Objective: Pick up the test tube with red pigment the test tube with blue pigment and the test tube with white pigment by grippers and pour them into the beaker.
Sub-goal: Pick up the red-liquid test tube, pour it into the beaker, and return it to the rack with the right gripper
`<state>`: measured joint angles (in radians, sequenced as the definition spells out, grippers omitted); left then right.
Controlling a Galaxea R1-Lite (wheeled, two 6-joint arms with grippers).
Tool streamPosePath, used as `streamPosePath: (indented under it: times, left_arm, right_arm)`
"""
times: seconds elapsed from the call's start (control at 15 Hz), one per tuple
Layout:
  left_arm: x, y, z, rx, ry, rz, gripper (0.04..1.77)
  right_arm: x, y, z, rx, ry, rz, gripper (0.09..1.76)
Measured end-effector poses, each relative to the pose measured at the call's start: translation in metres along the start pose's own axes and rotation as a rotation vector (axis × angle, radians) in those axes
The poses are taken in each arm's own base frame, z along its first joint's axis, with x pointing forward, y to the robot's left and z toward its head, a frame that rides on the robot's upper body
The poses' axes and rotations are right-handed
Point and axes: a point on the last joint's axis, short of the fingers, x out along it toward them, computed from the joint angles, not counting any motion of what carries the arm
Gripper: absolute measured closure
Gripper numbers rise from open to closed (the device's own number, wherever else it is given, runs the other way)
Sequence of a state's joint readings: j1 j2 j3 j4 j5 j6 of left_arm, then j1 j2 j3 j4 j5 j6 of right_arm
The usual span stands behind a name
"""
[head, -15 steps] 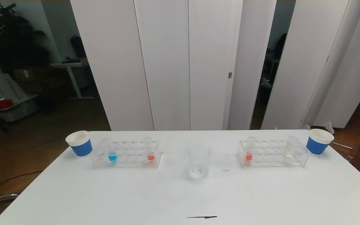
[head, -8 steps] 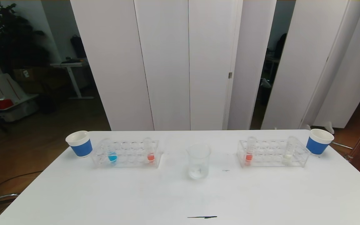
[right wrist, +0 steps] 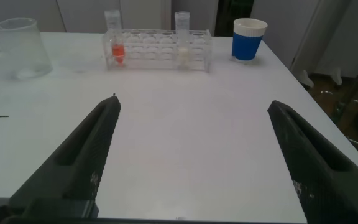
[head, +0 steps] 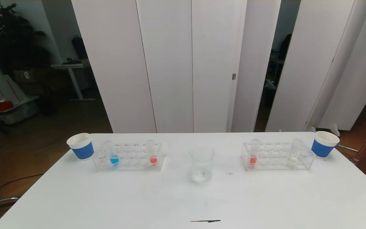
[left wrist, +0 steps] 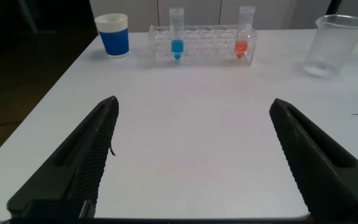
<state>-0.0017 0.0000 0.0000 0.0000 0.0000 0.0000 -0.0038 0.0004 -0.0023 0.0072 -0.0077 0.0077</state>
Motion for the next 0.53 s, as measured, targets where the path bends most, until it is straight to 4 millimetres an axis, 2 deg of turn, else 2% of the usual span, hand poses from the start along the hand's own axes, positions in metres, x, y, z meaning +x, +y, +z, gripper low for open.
streamPosePath:
  times: [0.27, 0.4, 0.53]
  left_arm:
    - [0.0, 0.0, 0.0, 0.0, 0.0, 0.0, 0.07]
    - [0.0, 0.0, 0.0, 0.0, 0.0, 0.0, 0.07]
    - [0.0, 0.0, 0.0, 0.0, 0.0, 0.0, 0.07]
  right_arm:
    - [0.0, 0.0, 0.002, -0.002, -0.002, 0.0, 0.14]
    - [-0.002, 0.0, 0.011, -0.003, -0.016, 0.0, 0.14]
    - [-0.004, 0.0, 0.029, -0.003, -0.035, -0.001, 0.14]
